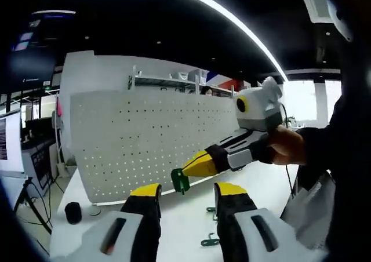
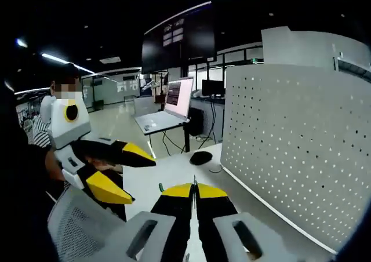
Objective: Insert the hook assembly into the mounting plate slot until the hook locks in place.
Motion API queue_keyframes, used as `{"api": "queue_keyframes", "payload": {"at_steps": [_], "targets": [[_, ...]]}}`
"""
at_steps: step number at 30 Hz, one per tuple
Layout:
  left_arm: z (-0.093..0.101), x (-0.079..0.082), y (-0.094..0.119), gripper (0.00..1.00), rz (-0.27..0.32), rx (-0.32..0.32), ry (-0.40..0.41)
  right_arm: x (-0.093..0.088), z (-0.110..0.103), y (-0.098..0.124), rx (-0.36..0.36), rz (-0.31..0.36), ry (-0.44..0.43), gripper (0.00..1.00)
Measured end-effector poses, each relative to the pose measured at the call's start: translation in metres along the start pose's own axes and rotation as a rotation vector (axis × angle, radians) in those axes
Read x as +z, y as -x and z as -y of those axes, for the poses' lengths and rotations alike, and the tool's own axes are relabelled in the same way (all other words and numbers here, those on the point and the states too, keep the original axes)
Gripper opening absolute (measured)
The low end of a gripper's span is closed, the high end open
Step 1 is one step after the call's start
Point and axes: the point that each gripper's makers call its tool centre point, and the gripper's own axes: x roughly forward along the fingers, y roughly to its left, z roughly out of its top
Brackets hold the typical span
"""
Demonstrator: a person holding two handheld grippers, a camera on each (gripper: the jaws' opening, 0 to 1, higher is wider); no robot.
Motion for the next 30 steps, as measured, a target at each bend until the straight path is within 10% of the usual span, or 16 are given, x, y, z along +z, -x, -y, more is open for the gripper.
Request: {"api": "queue_keyframes", "payload": {"at_steps": [30], "targets": [[-0.008,0.014,0.003,0.08,0.068,0.112,-0.109,0.023,-0.039,0.004,0.091,0.061,-0.081,0.00]]}}
